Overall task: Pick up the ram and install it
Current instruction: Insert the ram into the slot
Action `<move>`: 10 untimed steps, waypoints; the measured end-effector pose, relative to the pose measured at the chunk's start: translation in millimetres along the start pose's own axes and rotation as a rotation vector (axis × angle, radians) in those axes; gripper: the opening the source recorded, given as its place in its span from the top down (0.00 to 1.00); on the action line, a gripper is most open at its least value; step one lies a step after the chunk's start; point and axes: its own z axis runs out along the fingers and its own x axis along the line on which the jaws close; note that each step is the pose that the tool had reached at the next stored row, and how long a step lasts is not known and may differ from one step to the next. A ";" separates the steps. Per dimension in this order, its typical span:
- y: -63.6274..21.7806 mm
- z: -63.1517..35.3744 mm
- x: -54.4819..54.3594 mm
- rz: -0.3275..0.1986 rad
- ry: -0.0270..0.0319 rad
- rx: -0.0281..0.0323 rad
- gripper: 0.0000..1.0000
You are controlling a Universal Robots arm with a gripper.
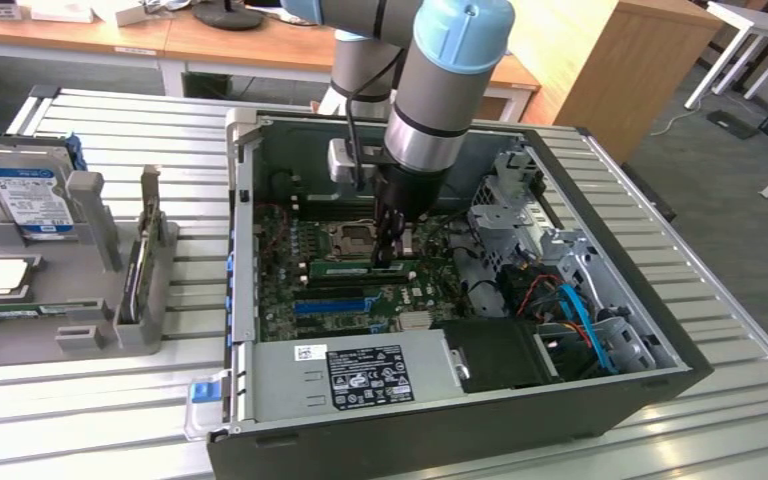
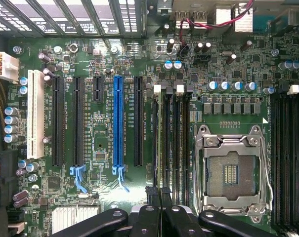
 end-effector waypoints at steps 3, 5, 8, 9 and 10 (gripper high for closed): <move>0.1 0.0 0.0 -0.002 0.0001 -0.0001 0.88; 0.1 0.0 0.0 -0.003 0.0001 -0.0001 0.88; 0.1 0.0 0.0 -0.005 0.0001 -0.0001 0.88; 0.1 0.0 0.0 -0.006 0.0002 -0.0001 0.88; 0.1 0.0 0.0 -0.006 0.0002 -0.0002 0.88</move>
